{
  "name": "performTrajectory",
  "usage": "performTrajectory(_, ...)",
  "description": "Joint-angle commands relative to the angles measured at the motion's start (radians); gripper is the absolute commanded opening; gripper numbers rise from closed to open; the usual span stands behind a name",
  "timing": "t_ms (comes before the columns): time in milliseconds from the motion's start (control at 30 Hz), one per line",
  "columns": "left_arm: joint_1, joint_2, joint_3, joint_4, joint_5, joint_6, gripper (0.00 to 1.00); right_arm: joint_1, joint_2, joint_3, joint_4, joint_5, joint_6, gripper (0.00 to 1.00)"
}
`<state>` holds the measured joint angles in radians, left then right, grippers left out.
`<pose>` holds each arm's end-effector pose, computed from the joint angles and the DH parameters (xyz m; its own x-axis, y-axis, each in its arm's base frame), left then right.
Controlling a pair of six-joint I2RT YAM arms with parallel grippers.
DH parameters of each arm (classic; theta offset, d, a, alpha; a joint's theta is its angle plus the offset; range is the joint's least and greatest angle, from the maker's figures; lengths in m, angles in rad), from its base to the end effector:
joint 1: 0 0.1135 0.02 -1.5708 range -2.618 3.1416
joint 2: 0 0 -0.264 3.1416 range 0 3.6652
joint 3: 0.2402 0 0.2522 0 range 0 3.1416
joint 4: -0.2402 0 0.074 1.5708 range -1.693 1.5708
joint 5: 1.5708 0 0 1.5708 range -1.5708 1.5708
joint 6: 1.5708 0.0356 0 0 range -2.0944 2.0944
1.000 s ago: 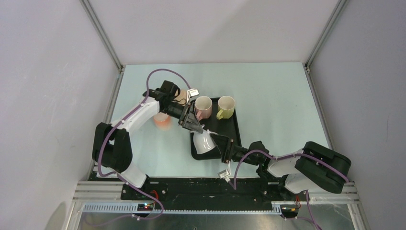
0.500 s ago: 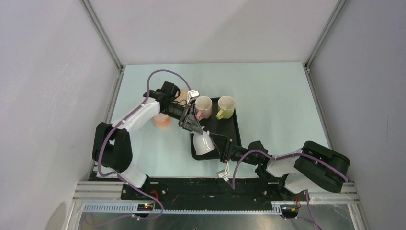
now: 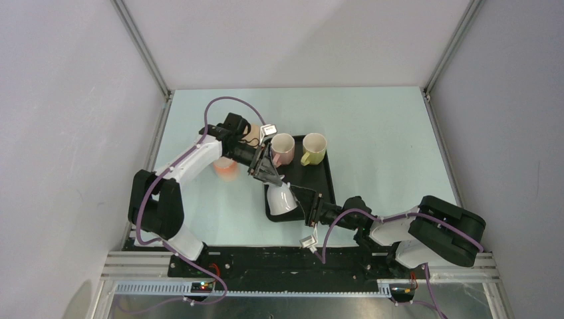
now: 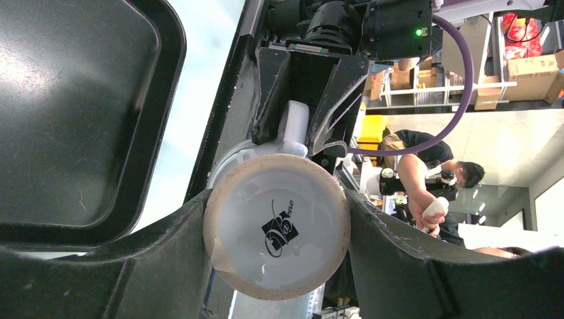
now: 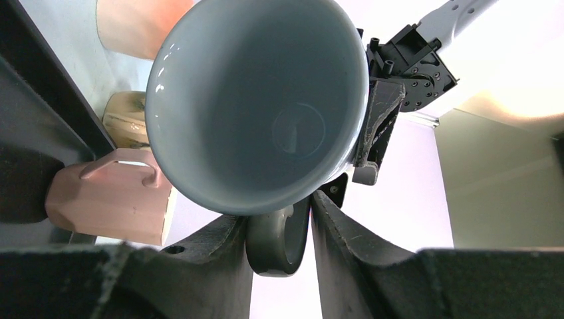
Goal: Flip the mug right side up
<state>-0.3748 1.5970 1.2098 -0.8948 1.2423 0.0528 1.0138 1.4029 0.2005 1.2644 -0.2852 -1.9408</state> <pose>0.2675 -0.1415 0.2585 -0.8713 0.3611 -0.3323 0.4155 0.1827 -0.8910 0.1120 0.1989 0.1736 0.8860 -0.2698 0.3772 0.3788 -0.0482 -0.9242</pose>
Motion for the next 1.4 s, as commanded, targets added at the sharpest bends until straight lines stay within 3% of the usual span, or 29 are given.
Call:
performTrajectory(0, -0.009, -0.018, 0.013, 0.005, 0.124, 0.004, 0.00, 0.009, 0.013, 0.029, 0.248, 0.021, 0.020, 0.36)
performTrajectory(167, -0.009, -0.019, 0.016, 0.005, 0.126, 0.006, 0.00, 0.016, 0.010, 0.033, 0.248, 0.036, 0.036, 0.30)
performTrajectory(433, -0.007, -0.002, 0.025, 0.005, 0.131, 0.006, 0.01, 0.027, 0.016, 0.048, 0.248, 0.077, 0.068, 0.00)
performTrajectory(467, -0.007, 0.000, 0.027, 0.006, 0.128, 0.006, 0.04, 0.028, 0.015, 0.051, 0.248, 0.082, 0.080, 0.00)
performTrajectory(500, -0.006, 0.002, 0.029, 0.006, 0.128, 0.005, 0.16, 0.029, 0.014, 0.054, 0.248, 0.092, 0.090, 0.00)
performTrajectory(600, -0.003, 0.004, 0.028, 0.004, 0.130, 0.006, 0.31, 0.030, 0.008, 0.060, 0.248, 0.108, 0.111, 0.00)
performTrajectory(633, -0.002, 0.004, 0.027, 0.004, 0.129, 0.008, 0.44, 0.030, 0.001, 0.063, 0.248, 0.115, 0.123, 0.00)
performTrajectory(800, 0.001, 0.004, 0.023, 0.004, 0.136, 0.015, 0.62, 0.031, -0.020, 0.065, 0.247, 0.130, 0.165, 0.00)
performTrajectory(967, 0.004, 0.007, 0.020, 0.003, 0.140, 0.015, 0.69, 0.031, -0.023, 0.065, 0.247, 0.131, 0.189, 0.00)
performTrajectory(1100, 0.006, 0.017, 0.024, 0.004, 0.140, 0.015, 0.80, 0.030, -0.018, 0.060, 0.247, 0.128, 0.195, 0.00)
performTrajectory(1300, 0.007, 0.029, 0.030, 0.004, 0.149, 0.007, 0.74, 0.030, -0.006, 0.045, 0.246, 0.113, 0.190, 0.00)
performTrajectory(1367, 0.007, 0.032, 0.031, 0.004, 0.144, 0.008, 0.77, 0.031, -0.003, 0.041, 0.246, 0.108, 0.196, 0.00)
